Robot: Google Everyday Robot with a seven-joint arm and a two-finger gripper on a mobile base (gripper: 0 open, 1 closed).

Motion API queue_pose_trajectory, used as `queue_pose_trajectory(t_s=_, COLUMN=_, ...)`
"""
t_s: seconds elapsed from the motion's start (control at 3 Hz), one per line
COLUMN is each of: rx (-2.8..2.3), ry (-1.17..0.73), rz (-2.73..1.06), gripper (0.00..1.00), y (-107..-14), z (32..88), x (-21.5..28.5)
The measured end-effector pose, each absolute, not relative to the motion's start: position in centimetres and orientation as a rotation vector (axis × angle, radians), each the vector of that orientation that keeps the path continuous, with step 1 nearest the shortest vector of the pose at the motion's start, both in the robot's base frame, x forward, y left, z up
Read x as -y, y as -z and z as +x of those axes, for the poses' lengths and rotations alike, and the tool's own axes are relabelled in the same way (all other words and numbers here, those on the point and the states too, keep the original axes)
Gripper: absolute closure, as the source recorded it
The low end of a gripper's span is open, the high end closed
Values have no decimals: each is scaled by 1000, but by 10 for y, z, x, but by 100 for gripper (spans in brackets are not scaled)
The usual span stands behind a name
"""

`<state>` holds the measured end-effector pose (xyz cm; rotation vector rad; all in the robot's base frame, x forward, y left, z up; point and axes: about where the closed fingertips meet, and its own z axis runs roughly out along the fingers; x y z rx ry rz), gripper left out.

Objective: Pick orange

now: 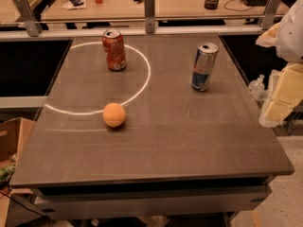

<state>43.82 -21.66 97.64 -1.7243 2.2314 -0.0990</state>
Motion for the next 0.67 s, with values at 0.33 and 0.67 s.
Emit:
queue_pose_trajectory(t_s=0.33, rx=-2231, ry=105, rz=-1724, gripper=0, y=-977, z=439, x=216)
queue_pose_trajectory(t_s=0.67, rx=-2218, ry=6, rz=-1664, gripper=0, y=-983, z=439, x=205)
